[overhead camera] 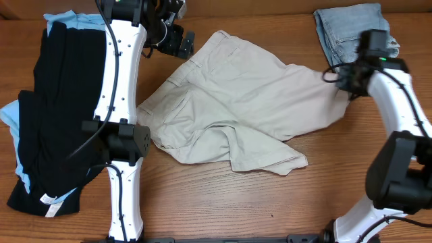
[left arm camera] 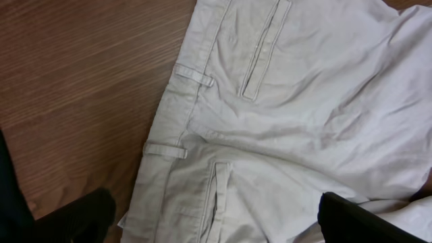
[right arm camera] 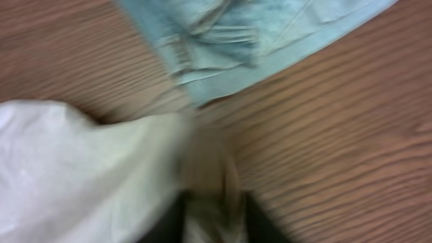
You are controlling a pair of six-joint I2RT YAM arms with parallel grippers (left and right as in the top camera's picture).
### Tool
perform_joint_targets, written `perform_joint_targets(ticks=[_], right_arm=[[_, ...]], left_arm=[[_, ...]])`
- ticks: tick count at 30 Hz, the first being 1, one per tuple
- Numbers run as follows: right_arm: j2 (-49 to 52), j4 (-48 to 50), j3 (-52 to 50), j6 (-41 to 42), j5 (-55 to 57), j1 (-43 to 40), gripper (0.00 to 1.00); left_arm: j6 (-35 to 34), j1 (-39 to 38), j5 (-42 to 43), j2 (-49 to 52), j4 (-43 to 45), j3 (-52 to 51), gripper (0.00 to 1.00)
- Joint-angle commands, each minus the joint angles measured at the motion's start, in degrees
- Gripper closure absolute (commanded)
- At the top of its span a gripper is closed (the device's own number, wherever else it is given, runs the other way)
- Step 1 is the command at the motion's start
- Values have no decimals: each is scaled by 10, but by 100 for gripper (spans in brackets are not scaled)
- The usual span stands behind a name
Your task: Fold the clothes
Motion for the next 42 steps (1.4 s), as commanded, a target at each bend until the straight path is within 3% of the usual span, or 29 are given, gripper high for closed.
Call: perform_joint_targets(ticks=[1, 11, 19, 27, 35, 42], right_arm=[[-11, -6, 6, 19, -59, -30, 0], [-12, -56, 23, 22, -237, -37, 0], [-11, -67, 22, 22, -239, -21, 0], [-11, -73, 22, 20, -239, -21, 0], [-11, -79, 22, 20, -239, -21, 0], [-11, -96, 21, 20, -239, -17, 0]], left_arm=[[20, -4, 1, 4, 10, 3, 1], [76, -37, 3, 36, 104, -14, 0], [209, -101, -1, 120, 130, -14, 2], [229, -153, -30, 195, 139, -14, 1], [106, -155, -126, 225, 143, -15, 0], [-57, -89, -193, 228, 105, -15, 0]])
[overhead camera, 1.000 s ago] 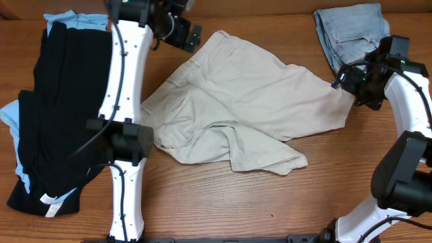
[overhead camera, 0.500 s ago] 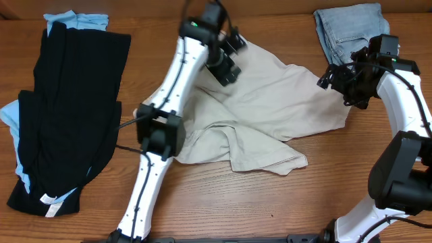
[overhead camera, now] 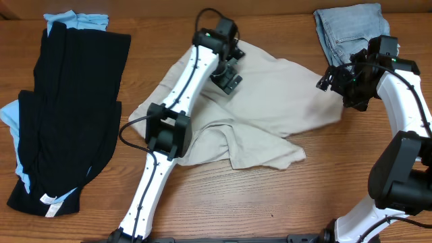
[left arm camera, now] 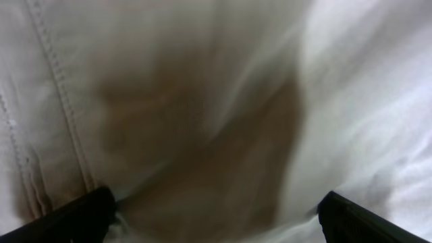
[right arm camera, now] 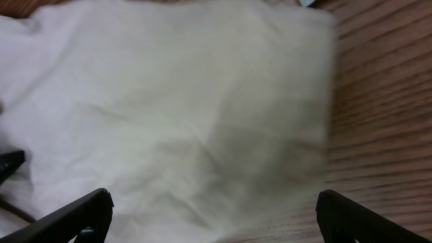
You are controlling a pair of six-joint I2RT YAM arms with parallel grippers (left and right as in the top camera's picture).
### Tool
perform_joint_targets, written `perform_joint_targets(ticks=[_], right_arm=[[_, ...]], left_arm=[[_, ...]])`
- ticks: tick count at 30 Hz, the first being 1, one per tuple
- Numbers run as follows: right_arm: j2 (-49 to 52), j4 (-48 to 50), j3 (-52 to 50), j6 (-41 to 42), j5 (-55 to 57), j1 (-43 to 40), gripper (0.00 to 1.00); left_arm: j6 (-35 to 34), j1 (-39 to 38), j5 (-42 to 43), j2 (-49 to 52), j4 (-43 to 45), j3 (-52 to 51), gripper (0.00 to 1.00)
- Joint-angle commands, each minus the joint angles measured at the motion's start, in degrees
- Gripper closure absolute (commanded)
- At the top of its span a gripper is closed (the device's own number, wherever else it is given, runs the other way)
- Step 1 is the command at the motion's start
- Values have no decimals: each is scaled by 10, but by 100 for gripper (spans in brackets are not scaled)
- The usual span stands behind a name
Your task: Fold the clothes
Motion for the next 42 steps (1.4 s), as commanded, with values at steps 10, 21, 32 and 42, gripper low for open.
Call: perform_joint_targets(ticks=[10, 21, 32, 42], right_arm=[[-11, 1, 6, -5, -3, 57, 0], [-11, -20, 0, 167, -52, 204, 0], [-11, 98, -127, 393, -48, 359, 4], [-11, 223, -194, 450, -37, 419, 41]], left_arm=[[-191, 182, 84, 14, -115, 0, 0], [-173, 177, 101, -18, -176, 117, 0], [-198, 177, 96, -146, -200, 228, 0], [-196, 177, 62, -181, -200, 226, 0]])
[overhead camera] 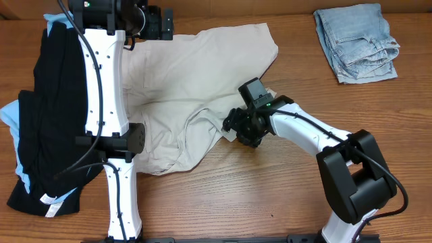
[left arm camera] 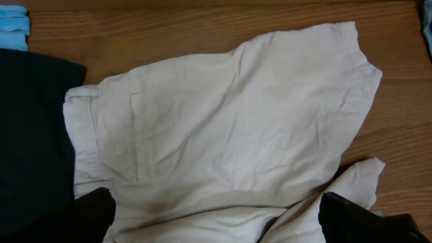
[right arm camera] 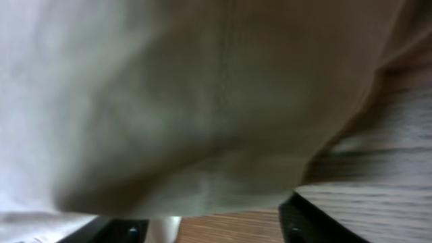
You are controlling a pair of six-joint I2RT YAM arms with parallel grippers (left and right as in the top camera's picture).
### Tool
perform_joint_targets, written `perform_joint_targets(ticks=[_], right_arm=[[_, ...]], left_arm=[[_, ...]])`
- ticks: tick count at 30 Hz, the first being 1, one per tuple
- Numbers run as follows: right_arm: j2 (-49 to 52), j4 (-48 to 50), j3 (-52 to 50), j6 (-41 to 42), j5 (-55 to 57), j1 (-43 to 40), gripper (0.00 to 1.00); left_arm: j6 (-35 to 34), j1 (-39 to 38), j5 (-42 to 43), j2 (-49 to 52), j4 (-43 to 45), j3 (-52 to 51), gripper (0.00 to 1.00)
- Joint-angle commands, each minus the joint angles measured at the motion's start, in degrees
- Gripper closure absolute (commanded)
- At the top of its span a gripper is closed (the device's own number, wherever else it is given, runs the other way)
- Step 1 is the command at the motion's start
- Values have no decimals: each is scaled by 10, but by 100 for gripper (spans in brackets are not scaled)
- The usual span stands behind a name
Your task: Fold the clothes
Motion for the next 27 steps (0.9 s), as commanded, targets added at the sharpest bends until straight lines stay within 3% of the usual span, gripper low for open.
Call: perform_joint_targets(ticks=[1, 3, 4, 5, 13, 20, 27], right_arm=[[-11, 10, -5, 21, 17, 9, 44], [-11, 10, -5, 4, 15, 8, 66], [-11, 9, -5, -8, 13, 8, 85], [-11, 7, -4, -20, 7, 8, 93], [-52, -118, 17, -98, -17, -11, 96], [-143, -328, 18, -150, 17, -19, 96], [-153, -526, 13, -161, 42, 11, 94]], left_arm=[[-8, -1, -14, 7, -3, 1, 0], [-8, -1, -15, 7, -3, 1, 0], [-8, -1, -18, 7, -3, 1, 0], [-8, -1, -22, 7, -3, 1, 0], [-7, -1, -22, 7, -3, 1, 0], [5, -2, -22, 7, -3, 1, 0], [28, -2, -23, 7, -3, 1, 0]])
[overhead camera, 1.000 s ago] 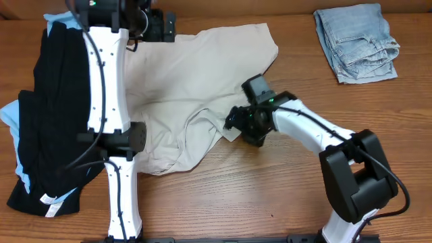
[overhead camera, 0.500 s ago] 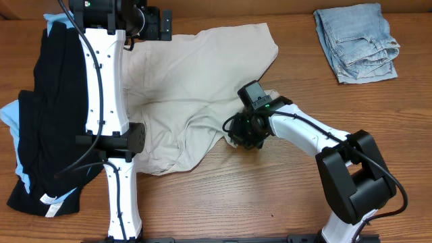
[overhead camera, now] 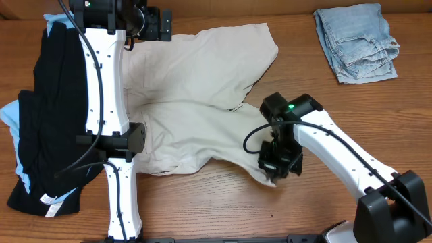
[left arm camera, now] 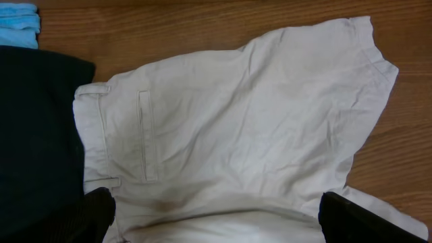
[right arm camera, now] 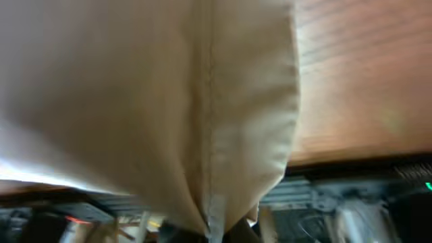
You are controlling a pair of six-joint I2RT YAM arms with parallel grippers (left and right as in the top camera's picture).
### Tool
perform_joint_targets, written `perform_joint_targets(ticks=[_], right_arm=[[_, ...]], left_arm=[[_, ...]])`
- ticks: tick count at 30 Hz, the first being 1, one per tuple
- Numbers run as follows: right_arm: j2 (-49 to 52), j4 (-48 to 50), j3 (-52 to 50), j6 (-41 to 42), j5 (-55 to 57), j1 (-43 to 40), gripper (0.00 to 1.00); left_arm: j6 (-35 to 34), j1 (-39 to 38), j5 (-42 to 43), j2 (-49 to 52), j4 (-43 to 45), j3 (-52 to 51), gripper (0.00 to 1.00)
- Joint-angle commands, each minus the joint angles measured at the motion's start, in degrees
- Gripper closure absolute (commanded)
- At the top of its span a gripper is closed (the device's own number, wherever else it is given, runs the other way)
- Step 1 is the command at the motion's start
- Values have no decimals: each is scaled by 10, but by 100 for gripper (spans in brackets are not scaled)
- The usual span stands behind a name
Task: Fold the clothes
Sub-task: 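Pull the shorts leg rightward to flatten it with the right gripper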
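The beige shorts [overhead camera: 196,88] lie spread across the back left and middle of the table, waistband to the left. My right gripper [overhead camera: 275,167] is shut on the hem of one leg, drawn toward the table's front; in the right wrist view the beige fabric [right arm camera: 169,101] hangs pinched in the jaws [right arm camera: 212,233]. My left gripper [overhead camera: 162,23] hovers high at the back left, open and holding nothing. Its view looks down on the shorts [left arm camera: 236,115], with its fingers [left arm camera: 88,216] wide apart.
A black garment [overhead camera: 61,108] lies over a light blue one along the left side. Folded jeans [overhead camera: 358,40] sit at the back right corner. Bare wood [overhead camera: 223,209] shows along the front, and the left arm's base stands at the front left.
My right gripper has moved from the folded leg at the table's middle to a spot nearer the front right, and the leg now stretches out with it. The left arm has stayed put.
First the shorts lay crumpled mid-table, my right gripper shut on their right edge near the jeans, the left open by the waistband. Then the left hung over the shorts, the right open. Later the shorts lay further left, and now one leg is drawn out frontward.
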Motion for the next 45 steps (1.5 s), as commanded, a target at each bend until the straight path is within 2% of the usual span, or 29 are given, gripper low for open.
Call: perform_joint_targets(ticks=[1, 6, 10, 12, 16, 20, 23, 28, 33, 36, 38, 43, 45], right_arm=[[-3, -53, 2, -9, 19, 31, 93], [-4, -115, 1, 11, 25, 78, 87], [-4, -139, 1, 22, 30, 106, 50], [-4, -132, 2, 22, 33, 108, 39], [-5, -90, 11, 25, 72, 91, 33], [-5, 18, 17, 37, 136, 28, 22], [-5, 94, 13, 29, 158, -21, 22], [12, 189, 9, -45, 158, -106, 22], [49, 230, 8, -127, 134, -157, 21], [78, 241, 5, -144, 132, -161, 22], [94, 247, 3, -144, 131, -161, 27], [107, 294, -24, -144, 117, -161, 46], [107, 317, -37, -144, 117, -161, 60]], left_arm=[[25, -2, -6, 4, -1, 2, 0], [40, -2, -8, 4, -1, 2, 0], [59, -2, -8, 4, -1, 2, 0], [68, -2, -8, 4, -1, 2, 0], [77, -2, -8, 4, -1, 2, 0], [77, -2, -8, 4, -1, 2, 0], [77, -2, -8, 4, -1, 2, 0], [77, -2, -8, 4, -1, 2, 0], [77, -2, -8, 4, -1, 2, 0], [76, -2, -8, 4, -1, 2, 0], [76, -2, -8, 4, -1, 2, 0], [76, -2, -7, 4, -1, 2, 0], [76, -2, -7, 4, -1, 2, 0]])
